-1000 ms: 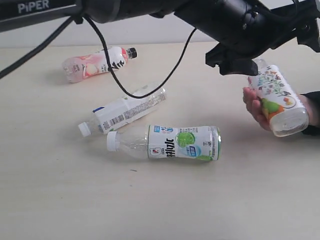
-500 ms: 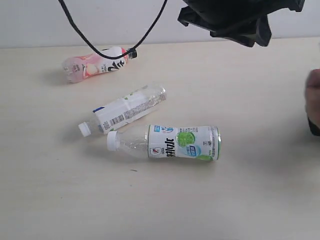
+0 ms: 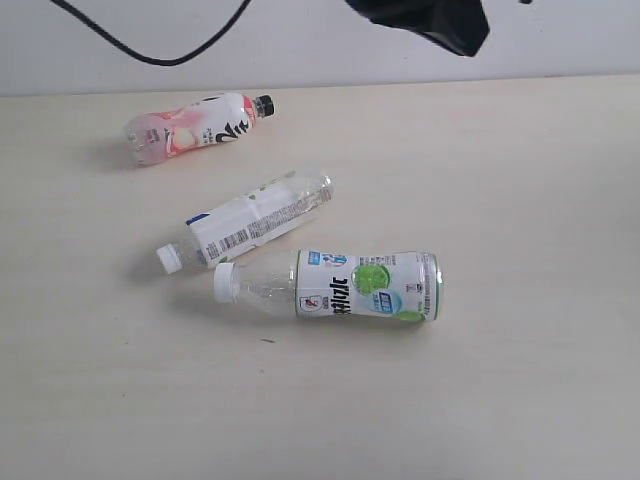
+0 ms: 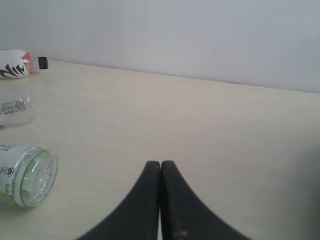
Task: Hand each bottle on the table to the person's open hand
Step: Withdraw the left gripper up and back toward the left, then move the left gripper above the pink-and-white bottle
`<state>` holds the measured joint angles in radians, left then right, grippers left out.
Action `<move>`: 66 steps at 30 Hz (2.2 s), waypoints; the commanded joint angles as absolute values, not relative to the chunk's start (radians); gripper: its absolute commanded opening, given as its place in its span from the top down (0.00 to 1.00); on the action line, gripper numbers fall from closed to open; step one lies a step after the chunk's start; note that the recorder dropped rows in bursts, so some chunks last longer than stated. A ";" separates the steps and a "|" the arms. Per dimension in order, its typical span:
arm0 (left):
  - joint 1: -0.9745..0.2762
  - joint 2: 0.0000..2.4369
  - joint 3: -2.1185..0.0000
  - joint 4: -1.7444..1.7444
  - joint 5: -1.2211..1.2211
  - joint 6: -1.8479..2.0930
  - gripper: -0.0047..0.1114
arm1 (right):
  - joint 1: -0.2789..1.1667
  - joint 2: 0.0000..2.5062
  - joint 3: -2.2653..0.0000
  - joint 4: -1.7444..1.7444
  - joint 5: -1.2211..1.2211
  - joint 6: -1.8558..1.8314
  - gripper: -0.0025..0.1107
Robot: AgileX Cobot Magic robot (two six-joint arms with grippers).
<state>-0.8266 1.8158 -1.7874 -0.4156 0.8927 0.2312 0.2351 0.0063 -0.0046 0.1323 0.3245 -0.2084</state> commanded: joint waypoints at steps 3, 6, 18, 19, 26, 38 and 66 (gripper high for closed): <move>-0.735 1.637 -1.546 -0.407 0.747 0.326 0.96 | 0.232 0.000 0.000 0.132 0.312 -0.212 0.98; -0.687 1.544 -1.428 -0.405 0.685 0.356 0.96 | 0.232 0.000 0.000 0.132 0.312 -0.212 0.98; -0.556 1.249 -1.056 -0.388 0.442 0.416 0.96 | 0.232 0.000 0.000 0.132 0.312 -0.212 0.98; -0.551 1.237 -1.042 -0.377 0.412 0.416 0.96 | 0.232 0.000 0.000 0.132 0.312 -0.212 0.98; -0.537 1.217 -1.033 -0.335 0.457 0.416 0.96 | 0.232 0.000 0.000 0.132 0.312 -0.212 0.98; -0.537 1.217 -1.033 -0.239 0.547 0.414 0.96 | 0.232 0.000 0.000 0.132 0.312 -0.212 0.98; -0.537 1.217 -1.033 -0.277 0.543 0.411 0.96 | 0.232 0.000 0.000 0.132 0.312 -0.212 0.98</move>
<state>-0.5396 1.2219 -1.0381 -0.2647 0.5481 0.4151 0.2351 0.0063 -0.0046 0.1323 0.3245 -0.2084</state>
